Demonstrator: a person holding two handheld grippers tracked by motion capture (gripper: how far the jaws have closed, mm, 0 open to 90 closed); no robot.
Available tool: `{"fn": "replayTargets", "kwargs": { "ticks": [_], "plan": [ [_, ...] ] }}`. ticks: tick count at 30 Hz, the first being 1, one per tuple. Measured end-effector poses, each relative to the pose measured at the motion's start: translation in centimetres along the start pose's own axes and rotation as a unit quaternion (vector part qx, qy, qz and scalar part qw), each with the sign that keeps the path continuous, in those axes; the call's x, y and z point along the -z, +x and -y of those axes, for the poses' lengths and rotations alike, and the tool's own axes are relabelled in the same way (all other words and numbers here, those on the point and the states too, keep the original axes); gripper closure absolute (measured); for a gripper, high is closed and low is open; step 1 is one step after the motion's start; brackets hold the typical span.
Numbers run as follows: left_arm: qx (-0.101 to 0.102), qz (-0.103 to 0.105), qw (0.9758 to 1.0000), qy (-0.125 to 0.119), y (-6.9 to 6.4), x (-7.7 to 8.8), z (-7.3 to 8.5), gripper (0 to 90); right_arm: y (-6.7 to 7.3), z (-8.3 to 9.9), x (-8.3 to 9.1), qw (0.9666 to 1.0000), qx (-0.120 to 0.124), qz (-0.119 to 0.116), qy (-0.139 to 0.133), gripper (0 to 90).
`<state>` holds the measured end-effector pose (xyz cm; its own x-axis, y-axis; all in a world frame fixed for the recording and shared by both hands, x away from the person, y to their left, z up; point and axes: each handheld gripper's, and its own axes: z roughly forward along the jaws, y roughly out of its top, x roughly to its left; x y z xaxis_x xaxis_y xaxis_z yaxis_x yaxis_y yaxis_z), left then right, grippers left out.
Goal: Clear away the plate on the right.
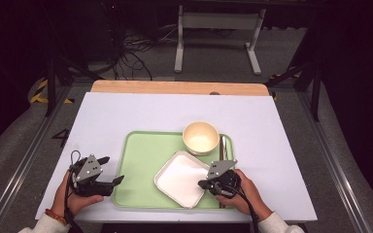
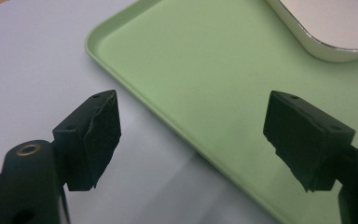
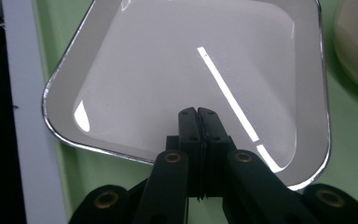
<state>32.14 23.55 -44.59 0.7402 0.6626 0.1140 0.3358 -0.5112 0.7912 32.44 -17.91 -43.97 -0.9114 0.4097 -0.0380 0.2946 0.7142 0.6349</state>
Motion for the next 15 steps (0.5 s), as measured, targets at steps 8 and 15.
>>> {"fn": "replayTargets", "kwargs": {
  "ticks": [8, 15],
  "plan": [
    [0.0, 0.001, 1.0, 0.002, 0.0, -0.1, 0.0, 19.9, -2.6, 1.2, 0.9, 0.9988, -0.029, 0.04, 0.002, 90.0],
    [0.0, 0.003, 1.0, 0.004, 0.0, -0.2, 0.0, 19.8, -3.6, 1.2, 0.8, 0.995, -0.032, 0.094, 0.008, 90.0]
  ]
}}
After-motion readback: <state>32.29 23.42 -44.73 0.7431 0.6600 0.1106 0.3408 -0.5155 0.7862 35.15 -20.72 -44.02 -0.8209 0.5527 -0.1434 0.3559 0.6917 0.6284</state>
